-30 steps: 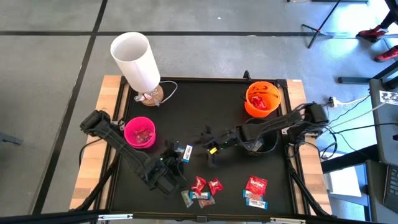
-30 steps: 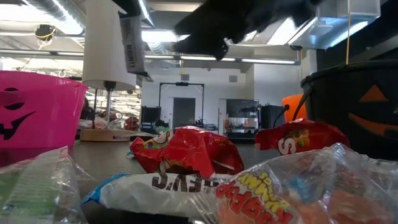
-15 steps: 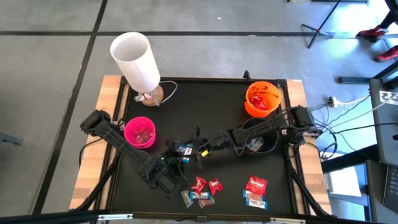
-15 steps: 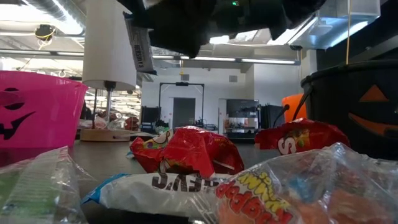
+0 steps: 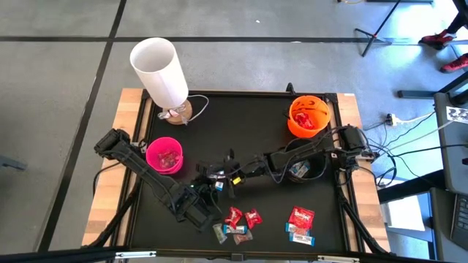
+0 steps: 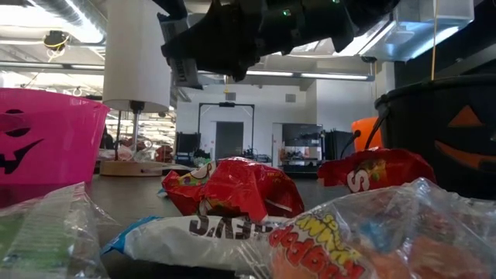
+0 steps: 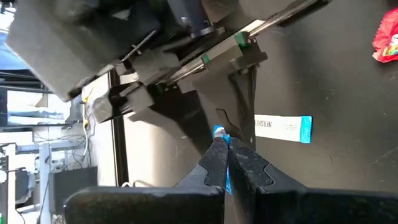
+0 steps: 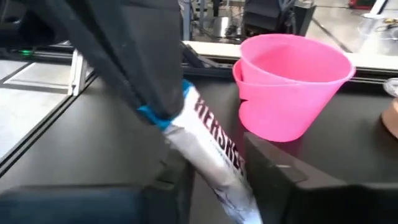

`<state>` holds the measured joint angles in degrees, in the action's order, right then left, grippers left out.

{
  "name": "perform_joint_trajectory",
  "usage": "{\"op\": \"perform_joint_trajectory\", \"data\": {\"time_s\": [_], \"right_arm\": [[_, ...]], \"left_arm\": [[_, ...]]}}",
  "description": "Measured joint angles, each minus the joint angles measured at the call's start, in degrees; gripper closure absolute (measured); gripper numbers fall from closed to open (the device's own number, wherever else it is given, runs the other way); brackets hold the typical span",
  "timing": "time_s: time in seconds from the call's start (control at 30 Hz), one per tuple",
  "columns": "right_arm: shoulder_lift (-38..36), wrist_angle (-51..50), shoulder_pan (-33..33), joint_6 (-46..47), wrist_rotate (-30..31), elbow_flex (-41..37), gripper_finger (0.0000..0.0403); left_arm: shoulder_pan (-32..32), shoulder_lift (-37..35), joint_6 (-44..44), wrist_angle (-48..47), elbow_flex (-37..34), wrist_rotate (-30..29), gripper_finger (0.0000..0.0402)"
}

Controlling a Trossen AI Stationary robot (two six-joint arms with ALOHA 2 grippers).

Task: Sort candy
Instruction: Put the white chocolate into the black bucket

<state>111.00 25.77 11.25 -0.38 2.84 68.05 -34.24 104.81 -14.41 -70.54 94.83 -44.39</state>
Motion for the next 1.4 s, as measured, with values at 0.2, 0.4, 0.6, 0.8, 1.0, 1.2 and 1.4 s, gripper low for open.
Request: {"op": "perform_joint_trajectory", "data": {"time_s": [0.2,0.4,0.6,0.8,1.0,1.2,1.4], "right_arm": [[0.0,-0.6,0.0,0.0,-1.1,0.0,0.0362],[-0.1,-1.0,0.1,0.0,-1.1,0.0,0.0386],[-0.5,-1.7,0.0,0.1,-0.9,0.0,0.0344],[-5.1,-5.7,0.0,0.1,-0.9,0.0,0.0361],[-13.4,-15.5,0.0,0.0,-1.5,0.0,0.0399],[-16.5,-24.6,0.0,0.0,-0.4,0.0,0.0380],[-15.3,-29.7,0.0,0.0,-0.3,0.0,0.0329]], "left_arm": [[0.0,0.0,-0.3,0.0,0.0,-1.7,0.0401],[-0.4,-0.1,-1.0,-1.1,1.1,-1.1,0.0388],[-2.9,-0.2,-4.2,-6.4,8.4,-3.1,0.0332],[-7.4,-0.4,-8.1,-12.6,16.0,-9.1,0.0293],[-13.2,-4.6,-12.3,-13.3,16.7,-16.9,0.0289],[-17.4,-8.9,-20.4,-12.9,12.2,-18.9,0.0289],[-14.7,-9.8,-29.4,-12.0,2.0,-12.3,0.0289]]}}
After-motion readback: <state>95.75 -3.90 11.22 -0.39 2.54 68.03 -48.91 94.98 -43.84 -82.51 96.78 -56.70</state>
